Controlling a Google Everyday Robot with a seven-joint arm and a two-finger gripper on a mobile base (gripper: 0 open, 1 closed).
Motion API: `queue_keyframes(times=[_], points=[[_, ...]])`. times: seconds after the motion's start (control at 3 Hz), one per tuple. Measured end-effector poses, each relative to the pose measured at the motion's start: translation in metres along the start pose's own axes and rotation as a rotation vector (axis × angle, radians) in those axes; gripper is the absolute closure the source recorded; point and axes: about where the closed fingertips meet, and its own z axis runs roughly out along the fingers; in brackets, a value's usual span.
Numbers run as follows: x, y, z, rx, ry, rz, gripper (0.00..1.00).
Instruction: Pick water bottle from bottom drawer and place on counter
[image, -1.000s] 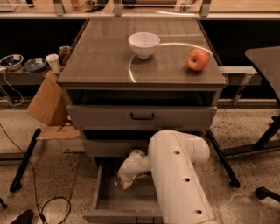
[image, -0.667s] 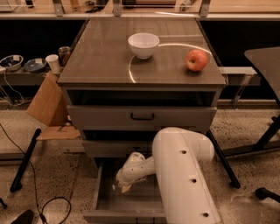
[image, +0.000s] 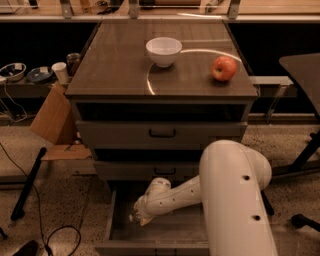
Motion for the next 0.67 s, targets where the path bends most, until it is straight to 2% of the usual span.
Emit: queue_keyframes(times=[0.33,0.67], points=[[-0.012,0.012,-0.047,0.021,-0.001,-0.050,1.00],[-0.028,0.016,-0.099,0.010,-0.002,-0.146,1.00]])
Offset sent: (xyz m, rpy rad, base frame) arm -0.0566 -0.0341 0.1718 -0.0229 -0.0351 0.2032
